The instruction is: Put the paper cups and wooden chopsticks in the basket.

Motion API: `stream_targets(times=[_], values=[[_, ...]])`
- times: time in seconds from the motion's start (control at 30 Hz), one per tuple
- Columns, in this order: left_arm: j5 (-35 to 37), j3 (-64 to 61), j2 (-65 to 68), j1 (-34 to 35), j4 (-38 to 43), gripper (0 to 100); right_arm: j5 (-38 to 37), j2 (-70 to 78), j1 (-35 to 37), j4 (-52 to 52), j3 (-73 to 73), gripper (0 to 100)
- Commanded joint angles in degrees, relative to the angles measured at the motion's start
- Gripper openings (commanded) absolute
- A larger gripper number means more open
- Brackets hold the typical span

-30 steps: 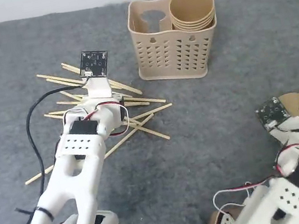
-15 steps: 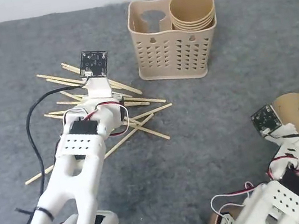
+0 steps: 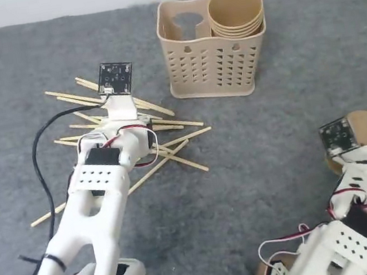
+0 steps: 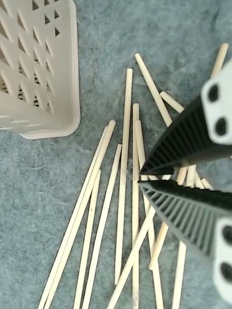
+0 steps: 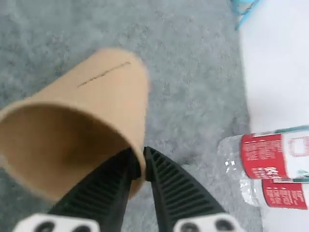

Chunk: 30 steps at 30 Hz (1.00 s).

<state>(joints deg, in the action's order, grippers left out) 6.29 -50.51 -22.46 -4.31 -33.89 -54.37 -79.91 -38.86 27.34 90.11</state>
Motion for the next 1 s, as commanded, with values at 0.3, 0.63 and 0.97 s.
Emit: stream_targets(times=[0.3,0.63,0.97], values=[[-0.5,0.6,-2.0,-0.6,1.1,1,16.9,15.8,3.9,19.0,-32.3,0.9],[-0.5,0.6,-2.0,-0.6,1.2,1,32.1,61.8,5.1,51.3,-84.8,0.9],[-1.9,0.6,-2.0,-0.6,1.3,1,40.3,76.3,12.0,70.0,-120.9,0.9]])
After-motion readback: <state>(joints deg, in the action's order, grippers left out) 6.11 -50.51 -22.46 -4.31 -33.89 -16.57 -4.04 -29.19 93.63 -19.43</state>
